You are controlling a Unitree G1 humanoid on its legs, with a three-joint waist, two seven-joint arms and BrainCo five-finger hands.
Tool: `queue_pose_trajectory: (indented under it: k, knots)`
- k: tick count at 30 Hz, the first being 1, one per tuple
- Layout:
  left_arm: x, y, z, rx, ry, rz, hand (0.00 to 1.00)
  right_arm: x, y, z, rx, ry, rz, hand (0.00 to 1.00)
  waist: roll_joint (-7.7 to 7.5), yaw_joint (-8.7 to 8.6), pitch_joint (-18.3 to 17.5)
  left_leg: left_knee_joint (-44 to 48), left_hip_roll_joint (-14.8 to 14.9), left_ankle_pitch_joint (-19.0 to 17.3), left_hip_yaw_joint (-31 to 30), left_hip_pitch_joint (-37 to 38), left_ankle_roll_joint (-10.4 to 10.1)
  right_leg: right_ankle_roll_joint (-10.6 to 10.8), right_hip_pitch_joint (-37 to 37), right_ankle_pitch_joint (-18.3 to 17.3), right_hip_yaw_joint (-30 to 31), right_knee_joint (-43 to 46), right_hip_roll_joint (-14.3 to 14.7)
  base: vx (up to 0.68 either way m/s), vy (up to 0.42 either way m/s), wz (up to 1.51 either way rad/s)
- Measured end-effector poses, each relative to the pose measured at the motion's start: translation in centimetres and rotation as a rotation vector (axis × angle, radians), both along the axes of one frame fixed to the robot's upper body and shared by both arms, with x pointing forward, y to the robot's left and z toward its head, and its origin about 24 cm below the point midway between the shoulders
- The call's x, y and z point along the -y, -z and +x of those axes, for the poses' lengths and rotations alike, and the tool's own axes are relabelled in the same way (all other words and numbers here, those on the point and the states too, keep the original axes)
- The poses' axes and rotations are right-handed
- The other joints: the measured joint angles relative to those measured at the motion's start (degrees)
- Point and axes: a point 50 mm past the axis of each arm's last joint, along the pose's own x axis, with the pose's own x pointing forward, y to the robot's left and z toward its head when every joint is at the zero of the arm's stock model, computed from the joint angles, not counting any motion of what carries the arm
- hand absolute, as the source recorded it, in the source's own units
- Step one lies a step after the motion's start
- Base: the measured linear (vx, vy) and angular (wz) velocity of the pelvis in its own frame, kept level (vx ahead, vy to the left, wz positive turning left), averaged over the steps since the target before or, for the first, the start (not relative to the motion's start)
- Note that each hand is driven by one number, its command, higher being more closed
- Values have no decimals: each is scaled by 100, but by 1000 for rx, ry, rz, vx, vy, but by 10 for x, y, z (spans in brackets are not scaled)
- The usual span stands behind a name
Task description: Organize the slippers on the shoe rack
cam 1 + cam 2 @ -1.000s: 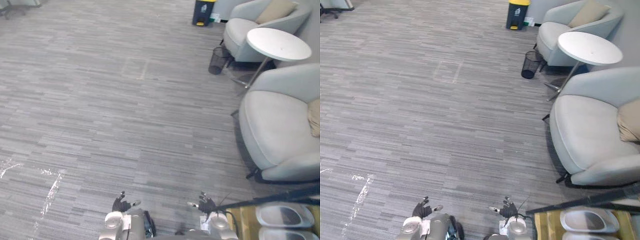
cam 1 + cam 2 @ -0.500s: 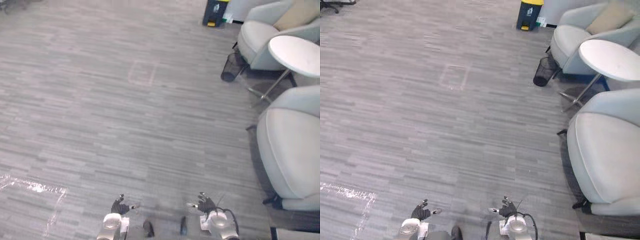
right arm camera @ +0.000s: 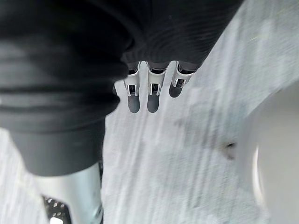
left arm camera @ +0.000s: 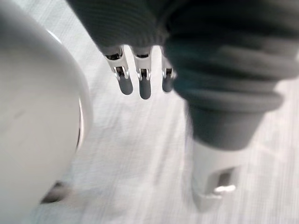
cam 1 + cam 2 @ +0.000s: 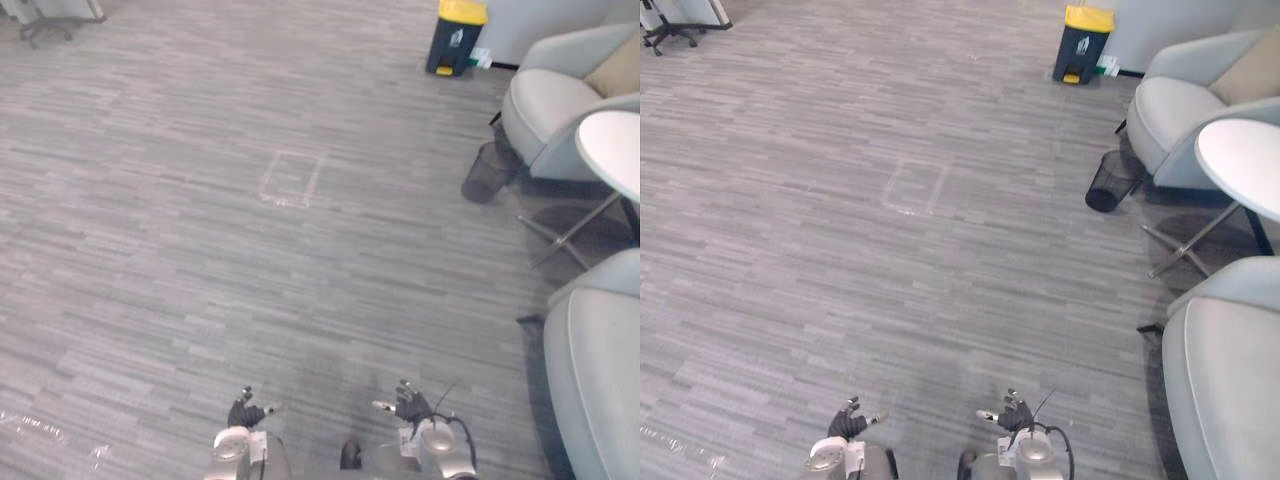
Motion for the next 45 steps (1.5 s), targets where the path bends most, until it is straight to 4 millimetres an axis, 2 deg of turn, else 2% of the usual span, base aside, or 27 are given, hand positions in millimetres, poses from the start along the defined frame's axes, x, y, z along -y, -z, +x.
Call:
queue_pose_trajectory:
  k: [1,4,5,7,10,11,12,13,15,16,18,20,21,22,23,25,27,28,29,30,34,35,36,37,38,43,45]
  knots:
    - [0,0,0,0,-1,0,0,0,0,0,-1,0,0,0,1,2,-1,-84,-17,-13,11,-25,11,1,35,-1,22,-28,-14,545,147,-83]
    - [2,-2,7,12,18,-3,0,5,1,3,-15,11,-3,0,-105,1,24,-2971,-808,370,-59,-400,-52,181,461,-58,353,-417,-532,532,217,-62]
    - [5,-1,7,9,37,-6,0,12,2,1,-25,14,-20,0,-56,34,7,-3937,-988,1359,-214,-438,-88,227,646,-60,488,-628,-634,615,263,-47]
    - [8,-2,15,10,74,-3,0,14,3,0,-40,-3,-32,0,-61,-20,-56,-3791,-1145,1277,-127,-411,416,580,748,528,697,-906,-784,604,261,-17]
    - [-6,-2,14,8,53,24,0,3,2,7,-28,-3,3,0,-140,68,70,-2339,-1024,896,47,-763,657,871,1063,1338,1057,-724,-793,526,328,-5]
    - [-7,-1,11,4,53,30,0,6,5,-3,-49,2,-3,0,-204,27,-201,-3588,-1306,980,-118,-388,653,1033,783,1232,1180,89,-891,323,344,-25]
    - [-13,1,2,-24,67,51,0,4,6,-2,-48,-15,-5,0,-339,47,-256,-3635,-1477,810,11,-165,677,1797,334,1037,1390,1532,-947,197,245,-18]
    - [-16,2,1,-31,67,56,0,3,5,-1,-43,-20,-3,0,-436,-5,-271,-3654,-1574,632,21,-50,716,2115,115,1089,1466,2059,-979,267,174,-21]
    - [-14,7,-5,-83,78,53,0,4,6,-1,-50,-36,-17,0,-479,-53,-213,-3574,-1686,322,43,327,773,2011,-762,1011,1301,3826,-975,454,119,-10]
    - [-10,7,-5,-86,104,50,0,7,6,-3,-55,-38,-29,0,-341,-56,-39,-3742,-1686,163,5,833,779,1468,-1190,647,800,4480,-1012,378,83,-9]
    - [-6,8,-6,-91,111,44,0,11,2,3,-28,-42,-41,0,-247,-64,32,-4109,-1687,106,-2,1379,780,1038,-1590,239,424,4588,-964,395,89,-5]
    - [-1,7,0,-74,124,36,0,19,1,4,-20,-42,-64,0,-148,-187,78,-4697,-1645,54,-168,2161,788,782,-2198,-95,-71,3193,-675,591,55,31]
    - [0,6,2,-71,132,38,0,20,1,4,-21,-41,-66,0,-135,-201,79,-4760,-1640,48,-211,2237,780,778,-2279,-62,-96,2811,-629,621,-41,67]
    - [1,4,7,-56,150,42,0,20,1,4,-19,-34,-61,0,-187,-283,53,-4957,-1629,-11,-386,2442,678,767,-2493,264,-76,1533,-541,572,-94,88]
    - [2,5,5,-62,152,41,0,20,1,3,-19,-24,-57,0,-259,-371,28,-5115,-1590,-103,-582,2700,518,672,-2418,1284,-12,624,-457,705,-135,91]
    - [9,7,2,-69,151,19,0,23,2,2,-29,-25,-66,0,-129,-347,-62,-4984,-1353,-169,-722,2835,395,360,-2276,1431,-4,721,-293,651,-170,42]
    - [13,8,-1,-71,136,-1,0,21,3,1,-37,-13,-54,0,-96,-292,-52,-3976,-1298,42,-761,2546,62,270,-2242,1066,-91,1306,-410,701,-189,43]
    - [18,8,-2,-69,96,-27,0,23,3,-1,-41,-14,-63,0,-32,-356,-20,-2537,-1134,342,-680,2102,-81,189,-1832,893,-217,1258,-471,583,-109,60]
    - [19,9,-5,-65,68,-39,0,24,5,-6,-56,-19,-67,0,20,-289,-13,-1121,-657,271,-309,1594,-62,139,-1178,712,-292,847,-394,779,-130,59]
    - [18,7,-4,-53,52,-39,0,21,6,-7,-63,-15,-59,0,49,-216,-31,-484,-276,157,15,1286,-11,124,-714,625,-356,545,-341,547,-65,29]
    - [17,3,2,-23,53,-35,0,16,5,-5,-56,-6,-39,0,-62,-92,-20,-945,-48,-72,634,463,122,286,129,529,-550,-310,-531,401,23,21]
    - [20,2,7,-15,68,-40,0,21,5,-5,-56,7,-46,0,-6,-99,-50,-2222,-286,28,704,213,64,429,376,468,-687,-577,-640,300,73,26]
    - [21,2,7,-15,71,-41,0,23,5,-6,-61,15,-47,0,16,-97,-64,-2587,-359,133,697,182,47,476,406,443,-707,-594,-662,379,157,33]
    - [22,3,4,-23,78,-41,0,27,7,-11,-74,32,-52,0,129,-88,-115,-3714,-530,834,621,151,96,601,496,368,-728,-622,-656,347,185,22]
    - [19,5,0,-40,87,-32,0,26,9,-14,-92,41,-49,0,17,-39,-153,-4070,-801,1289,577,368,292,754,603,280,-657,-670,-808,618,272,55]
    - [-4,6,-3,-70,107,35,0,17,6,-3,-66,19,-41,0,-175,-47,-251,-4246,-1073,1263,461,516,507,1102,847,1078,-483,-905,-941,387,170,31]
    - [-5,9,-12,-96,100,36,0,18,6,-5,-66,13,-47,0,-142,-58,-285,-4261,-1123,1079,496,836,574,1136,687,1118,-336,-81,-968,278,114,6]
